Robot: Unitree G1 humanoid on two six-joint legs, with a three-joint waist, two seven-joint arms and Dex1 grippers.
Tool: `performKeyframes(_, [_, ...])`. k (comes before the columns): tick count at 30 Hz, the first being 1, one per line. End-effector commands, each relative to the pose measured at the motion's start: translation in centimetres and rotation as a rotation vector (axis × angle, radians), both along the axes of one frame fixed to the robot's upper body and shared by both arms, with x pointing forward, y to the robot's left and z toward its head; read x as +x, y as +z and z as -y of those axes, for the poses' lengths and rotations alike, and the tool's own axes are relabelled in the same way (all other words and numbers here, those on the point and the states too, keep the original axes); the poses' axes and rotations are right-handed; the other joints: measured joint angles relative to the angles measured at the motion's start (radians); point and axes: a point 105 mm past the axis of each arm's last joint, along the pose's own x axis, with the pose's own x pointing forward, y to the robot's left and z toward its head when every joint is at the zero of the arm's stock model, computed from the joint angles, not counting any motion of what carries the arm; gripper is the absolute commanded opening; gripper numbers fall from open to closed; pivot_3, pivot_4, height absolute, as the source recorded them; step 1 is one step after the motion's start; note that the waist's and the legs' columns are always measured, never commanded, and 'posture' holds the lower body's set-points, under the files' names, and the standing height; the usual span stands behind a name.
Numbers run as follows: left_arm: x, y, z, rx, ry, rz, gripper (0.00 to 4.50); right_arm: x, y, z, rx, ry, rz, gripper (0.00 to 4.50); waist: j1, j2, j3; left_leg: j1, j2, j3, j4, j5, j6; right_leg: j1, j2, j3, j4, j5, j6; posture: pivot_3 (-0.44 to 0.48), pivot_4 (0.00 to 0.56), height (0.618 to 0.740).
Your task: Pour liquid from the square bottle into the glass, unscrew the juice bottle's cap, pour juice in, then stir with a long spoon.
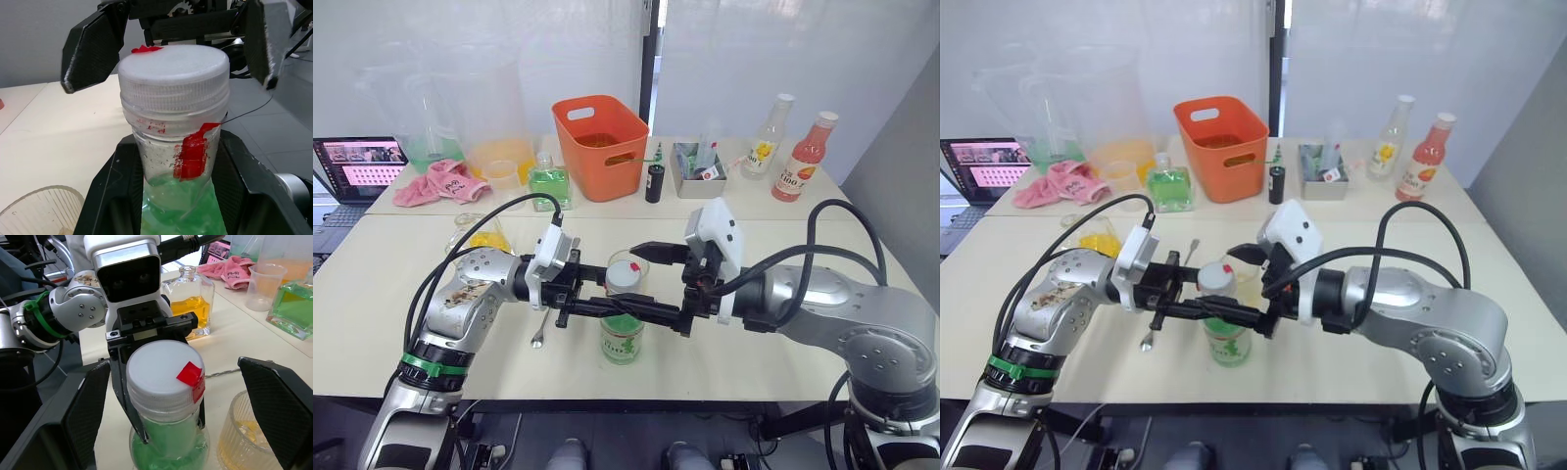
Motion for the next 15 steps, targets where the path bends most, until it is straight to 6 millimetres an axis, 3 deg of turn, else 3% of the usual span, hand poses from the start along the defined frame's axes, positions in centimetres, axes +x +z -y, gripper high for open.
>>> performKeyframes(1, [0.24, -0.26, 0.14, 0.025, 0.015, 0.001, 1.75, -0.09, 0.95, -0.2, 0.024, 0.002, 0.044, 4.4, 0.0, 0.0, 0.0, 0.0, 0.0, 0.0, 0.0, 0.0, 0.0, 0.0, 0.0, 0.0, 0.0, 0.0, 0.0, 0.0, 0.15, 0.739])
performKeyframes(4, [0.22, -0.27, 0.14, 0.027, 0.016, 0.0, 1.75, -0.09, 1.09, -0.28, 0.03, 0.004, 0.047, 3.59, 0.0, 0.0, 0.0, 0.0, 0.0, 0.0, 0.0, 0.0, 0.0, 0.0, 0.0, 0.0, 0.0, 0.0, 0.0, 0.0, 0.15, 0.739])
performKeyframes(9, [0.19, -0.29, 0.14, 0.03, 0.015, 0.0, 1.75, -0.06, 1.24, -0.36, 0.038, 0.003, 0.051, 1.85, 0.0, 0.0, 0.0, 0.0, 0.0, 0.0, 0.0, 0.0, 0.0, 0.0, 0.0, 0.0, 0.0, 0.0, 0.0, 0.0, 0.15, 0.739])
performKeyframes(15, [0.09, -0.47, 0.1, 0.039, 0.014, 0.002, 1.75, -0.32, 1.52, -0.61, 0.063, 0.054, 0.053, 1.69, 0.0, 0.0, 0.0, 0.0, 0.0, 0.0, 0.0, 0.0, 0.0, 0.0, 0.0, 0.0, 0.0, 0.0, 0.0, 0.0, 0.15, 0.739])
